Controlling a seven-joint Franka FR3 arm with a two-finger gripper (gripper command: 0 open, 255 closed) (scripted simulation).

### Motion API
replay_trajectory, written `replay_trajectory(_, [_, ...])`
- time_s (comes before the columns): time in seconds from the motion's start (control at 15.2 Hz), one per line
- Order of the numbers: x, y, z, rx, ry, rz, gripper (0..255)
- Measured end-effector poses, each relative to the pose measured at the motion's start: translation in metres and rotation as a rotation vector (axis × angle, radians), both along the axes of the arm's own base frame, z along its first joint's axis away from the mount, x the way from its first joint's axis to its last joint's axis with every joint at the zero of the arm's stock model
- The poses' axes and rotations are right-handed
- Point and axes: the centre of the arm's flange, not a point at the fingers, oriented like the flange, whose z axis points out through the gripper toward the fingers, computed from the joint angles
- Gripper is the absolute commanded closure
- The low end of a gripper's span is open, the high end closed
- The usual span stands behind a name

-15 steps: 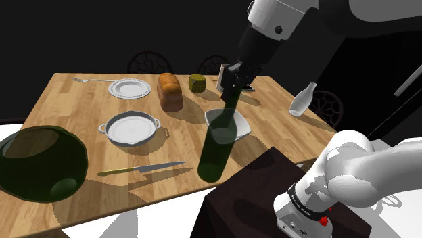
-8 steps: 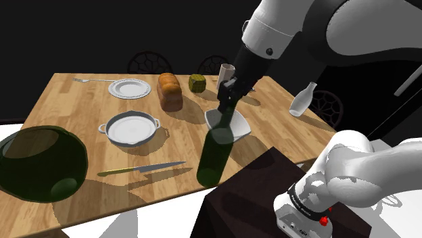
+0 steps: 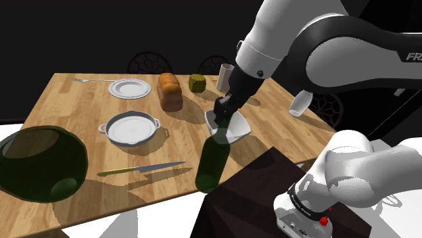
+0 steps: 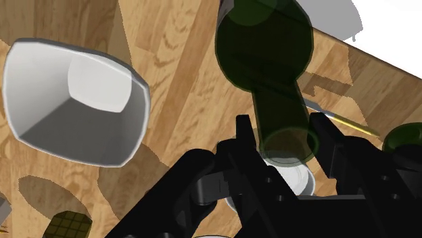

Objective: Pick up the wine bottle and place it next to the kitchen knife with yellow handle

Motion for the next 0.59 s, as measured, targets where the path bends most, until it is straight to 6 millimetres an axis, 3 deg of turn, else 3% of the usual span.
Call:
replay_trajectory(0.33, [0.000, -0.001, -0.026, 0.000, 0.000, 0.000, 255])
replay_trajectory(0.59, [0.000, -0.001, -0.031, 0.000, 0.000, 0.000, 255])
